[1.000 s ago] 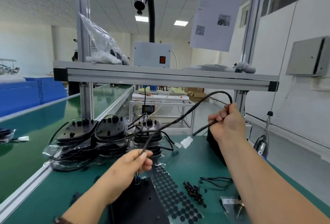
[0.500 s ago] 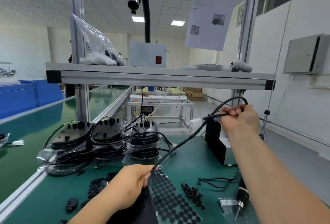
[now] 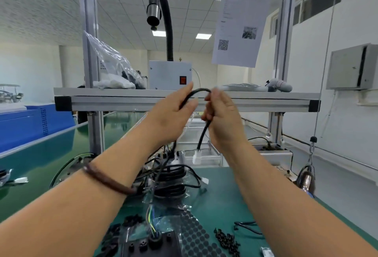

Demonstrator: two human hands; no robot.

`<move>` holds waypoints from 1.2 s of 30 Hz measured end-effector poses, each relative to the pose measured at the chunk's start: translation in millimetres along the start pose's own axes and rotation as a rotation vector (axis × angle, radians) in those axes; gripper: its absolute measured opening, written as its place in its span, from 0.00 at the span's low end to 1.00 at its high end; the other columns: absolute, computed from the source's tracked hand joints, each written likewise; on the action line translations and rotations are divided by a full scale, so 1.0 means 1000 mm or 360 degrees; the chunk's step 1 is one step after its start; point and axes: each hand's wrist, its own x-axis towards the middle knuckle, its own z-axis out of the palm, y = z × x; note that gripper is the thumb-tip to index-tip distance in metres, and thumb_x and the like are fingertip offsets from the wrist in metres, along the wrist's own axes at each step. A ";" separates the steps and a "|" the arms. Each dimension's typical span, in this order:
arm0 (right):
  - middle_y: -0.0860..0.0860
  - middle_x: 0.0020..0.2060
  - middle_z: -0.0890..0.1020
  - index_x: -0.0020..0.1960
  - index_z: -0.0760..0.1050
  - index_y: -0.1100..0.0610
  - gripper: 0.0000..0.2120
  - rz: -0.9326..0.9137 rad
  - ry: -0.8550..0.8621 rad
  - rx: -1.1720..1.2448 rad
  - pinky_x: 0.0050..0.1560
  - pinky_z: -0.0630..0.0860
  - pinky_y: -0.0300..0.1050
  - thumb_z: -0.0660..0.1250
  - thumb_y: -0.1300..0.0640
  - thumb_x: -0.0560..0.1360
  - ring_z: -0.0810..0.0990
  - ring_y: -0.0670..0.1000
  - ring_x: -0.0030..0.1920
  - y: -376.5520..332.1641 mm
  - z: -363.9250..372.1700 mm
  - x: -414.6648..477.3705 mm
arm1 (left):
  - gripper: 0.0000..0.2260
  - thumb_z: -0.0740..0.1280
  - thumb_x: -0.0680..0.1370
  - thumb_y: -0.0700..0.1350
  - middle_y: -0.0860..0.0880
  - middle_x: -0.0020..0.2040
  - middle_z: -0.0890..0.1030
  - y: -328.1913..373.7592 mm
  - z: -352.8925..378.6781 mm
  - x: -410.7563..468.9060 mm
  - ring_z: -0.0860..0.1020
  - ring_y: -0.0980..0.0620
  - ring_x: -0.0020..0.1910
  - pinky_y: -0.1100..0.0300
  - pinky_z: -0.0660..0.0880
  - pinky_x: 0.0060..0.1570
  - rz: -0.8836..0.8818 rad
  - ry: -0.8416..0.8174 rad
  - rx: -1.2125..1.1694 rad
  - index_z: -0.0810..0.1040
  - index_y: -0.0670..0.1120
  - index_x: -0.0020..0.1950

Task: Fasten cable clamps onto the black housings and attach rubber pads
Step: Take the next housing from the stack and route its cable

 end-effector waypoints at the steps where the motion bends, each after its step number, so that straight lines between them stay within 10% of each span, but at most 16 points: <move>1: 0.41 0.26 0.74 0.40 0.77 0.49 0.16 -0.0020 -0.0081 -0.0055 0.34 0.67 0.37 0.57 0.50 0.82 0.69 0.39 0.27 0.002 0.006 -0.001 | 0.23 0.59 0.81 0.52 0.57 0.69 0.71 0.004 0.004 0.005 0.68 0.61 0.67 0.63 0.61 0.67 0.0006 -0.0001 -0.0057 0.59 0.57 0.76; 11: 0.42 0.24 0.73 0.40 0.78 0.53 0.09 0.0344 -0.0472 -0.0987 0.36 0.71 0.37 0.66 0.53 0.78 0.70 0.42 0.27 0.031 -0.035 -0.015 | 0.05 0.70 0.74 0.51 0.52 0.41 0.81 -0.025 -0.069 0.023 0.78 0.54 0.41 0.58 0.75 0.48 0.0113 0.0411 0.0374 0.82 0.54 0.49; 15: 0.47 0.25 0.72 0.43 0.77 0.58 0.11 0.0552 -0.0357 -0.0623 0.30 0.70 0.37 0.66 0.50 0.76 0.67 0.45 0.24 0.034 -0.052 -0.017 | 0.01 0.71 0.72 0.53 0.52 0.33 0.78 -0.049 -0.082 0.015 0.72 0.56 0.31 0.73 0.69 0.29 0.0051 0.0317 0.0566 0.80 0.58 0.41; 19: 0.48 0.25 0.71 0.42 0.74 0.58 0.11 0.0498 -0.0121 -0.0080 0.32 0.71 0.41 0.65 0.51 0.75 0.65 0.46 0.24 0.025 -0.059 -0.005 | 0.11 0.64 0.67 0.65 0.56 0.33 0.79 -0.060 -0.083 0.007 0.74 0.61 0.32 0.71 0.66 0.32 0.0051 0.0275 0.0747 0.81 0.60 0.39; 27: 0.48 0.24 0.70 0.42 0.75 0.60 0.11 0.0306 0.0164 -0.0125 0.33 0.73 0.40 0.62 0.55 0.80 0.66 0.45 0.23 0.008 -0.073 0.007 | 0.20 0.56 0.65 0.72 0.61 0.38 0.82 -0.061 -0.072 0.003 0.79 0.57 0.41 0.56 0.76 0.43 0.0105 0.0168 0.0986 0.80 0.66 0.45; 36: 0.48 0.24 0.70 0.42 0.73 0.62 0.11 0.0273 0.0296 -0.0275 0.33 0.73 0.38 0.62 0.57 0.80 0.66 0.43 0.23 -0.005 -0.097 -0.007 | 0.27 0.51 0.69 0.71 0.62 0.32 0.76 -0.071 -0.055 -0.001 0.75 0.57 0.35 0.61 0.70 0.36 0.0326 0.0055 0.1153 0.83 0.58 0.50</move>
